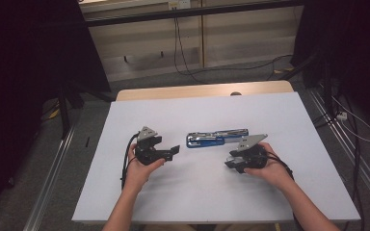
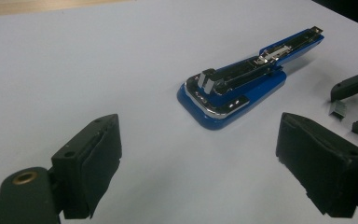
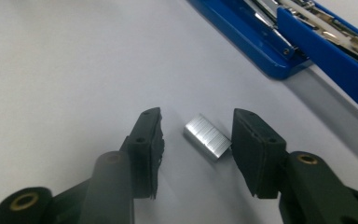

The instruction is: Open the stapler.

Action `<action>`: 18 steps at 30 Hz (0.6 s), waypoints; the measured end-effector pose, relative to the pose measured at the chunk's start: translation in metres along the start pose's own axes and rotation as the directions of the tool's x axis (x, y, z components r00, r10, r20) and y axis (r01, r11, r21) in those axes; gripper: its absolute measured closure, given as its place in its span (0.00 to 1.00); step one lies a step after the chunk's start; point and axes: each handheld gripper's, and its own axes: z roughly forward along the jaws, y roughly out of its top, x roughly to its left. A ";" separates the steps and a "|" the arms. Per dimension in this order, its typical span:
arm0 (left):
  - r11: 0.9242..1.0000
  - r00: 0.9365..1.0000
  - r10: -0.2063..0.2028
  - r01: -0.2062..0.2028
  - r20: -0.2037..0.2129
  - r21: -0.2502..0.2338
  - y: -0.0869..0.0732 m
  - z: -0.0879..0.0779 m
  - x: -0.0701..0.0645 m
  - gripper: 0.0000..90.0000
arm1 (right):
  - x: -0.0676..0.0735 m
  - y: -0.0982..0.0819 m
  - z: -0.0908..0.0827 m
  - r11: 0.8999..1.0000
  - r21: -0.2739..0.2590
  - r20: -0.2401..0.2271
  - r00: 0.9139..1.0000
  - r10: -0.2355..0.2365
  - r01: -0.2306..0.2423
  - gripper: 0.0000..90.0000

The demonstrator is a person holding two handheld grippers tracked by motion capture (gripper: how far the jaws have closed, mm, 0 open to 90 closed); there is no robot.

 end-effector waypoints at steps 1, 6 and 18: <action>1.000 1.000 0.000 0.000 0.001 0.000 0.000 -0.001 0.000 0.16 | 0.002 0.000 -0.001 1.000 0.002 -0.006 1.000 0.001 -0.001 0.62; 1.000 1.000 -0.002 0.002 -0.007 -0.001 -0.003 -0.004 0.002 0.16 | 0.007 -0.004 -0.004 1.000 -0.003 -0.030 0.999 0.015 -0.015 0.72; 1.000 0.999 -0.010 0.009 -0.035 -0.020 -0.011 -0.020 0.010 0.15 | 0.010 0.000 -0.001 0.999 0.007 0.005 0.999 0.054 -0.054 0.80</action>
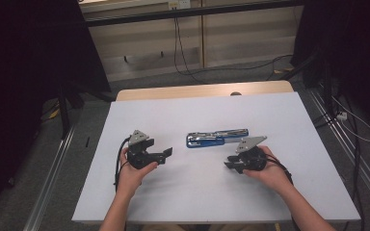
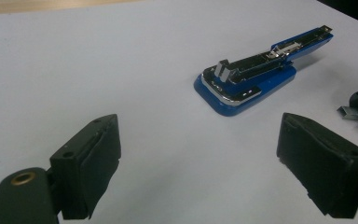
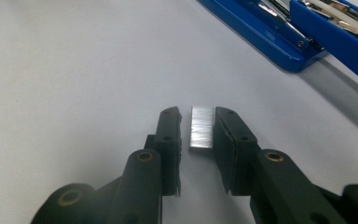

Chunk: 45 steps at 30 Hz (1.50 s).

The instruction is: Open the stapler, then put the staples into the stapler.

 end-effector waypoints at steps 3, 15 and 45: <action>1.000 1.000 0.003 -0.003 0.002 -0.002 -0.001 -0.001 0.001 0.14 | 0.001 0.000 0.000 1.000 0.000 0.002 1.000 0.007 -0.007 0.84; 1.000 0.999 0.015 -0.015 0.030 -0.004 -0.003 -0.008 0.005 0.06 | -0.006 0.001 -0.001 0.999 -0.005 -0.021 0.999 0.043 -0.044 0.88; 0.999 0.996 0.032 -0.031 0.078 -0.006 -0.007 -0.013 0.007 0.06 | -0.025 0.043 -0.020 0.997 -0.074 -0.035 0.999 -0.017 0.015 0.88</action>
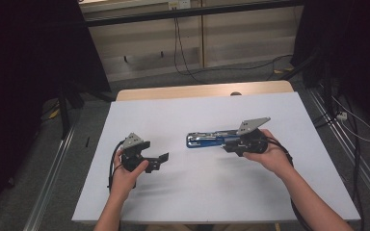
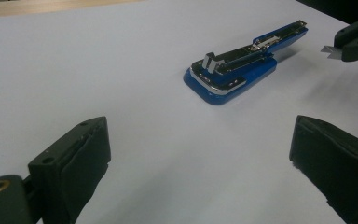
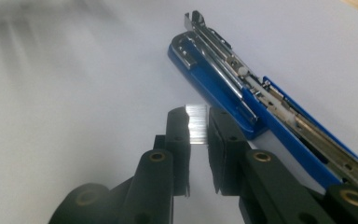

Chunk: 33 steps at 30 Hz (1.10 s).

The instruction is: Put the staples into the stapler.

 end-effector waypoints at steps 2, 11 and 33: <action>1.000 1.000 0.003 -0.003 0.004 0.008 -0.001 0.000 0.000 0.06 | -0.001 0.004 -0.001 1.000 -0.002 0.005 1.000 -0.007 0.007 0.88; 1.000 1.000 -0.009 0.009 -0.010 0.002 -0.004 -0.005 0.005 0.06 | -0.012 0.018 0.000 1.000 -0.007 -0.008 1.000 -0.003 0.003 0.88; 1.000 1.000 -0.017 0.017 -0.012 0.001 -0.003 -0.005 0.005 0.07 | -0.026 0.037 0.019 1.000 0.002 -0.058 0.998 -0.028 0.029 0.88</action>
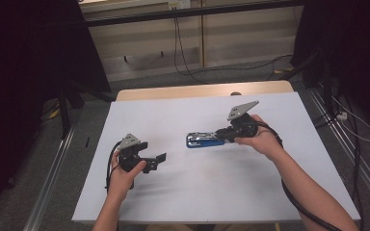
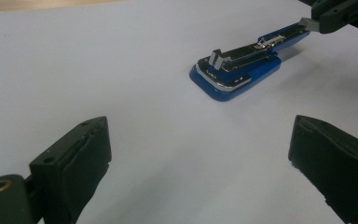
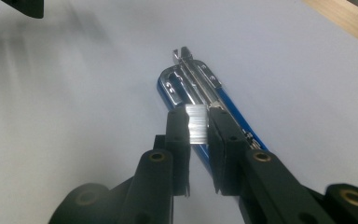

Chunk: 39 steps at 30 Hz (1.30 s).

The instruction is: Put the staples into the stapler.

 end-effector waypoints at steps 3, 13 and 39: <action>1.000 1.000 0.001 -0.001 -0.003 0.003 0.000 -0.001 0.001 0.07 | -0.003 0.002 0.002 1.000 -0.008 -0.010 1.000 -0.005 0.005 0.88; 1.000 1.000 -0.002 0.003 -0.003 0.010 -0.001 0.000 0.001 0.07 | -0.012 0.010 0.008 0.999 -0.011 -0.029 0.999 -0.033 0.033 0.88; 1.000 1.000 -0.008 0.008 -0.011 0.018 -0.003 -0.004 0.004 0.07 | -0.019 0.027 0.032 0.994 -0.003 -0.111 0.988 -0.105 0.105 0.88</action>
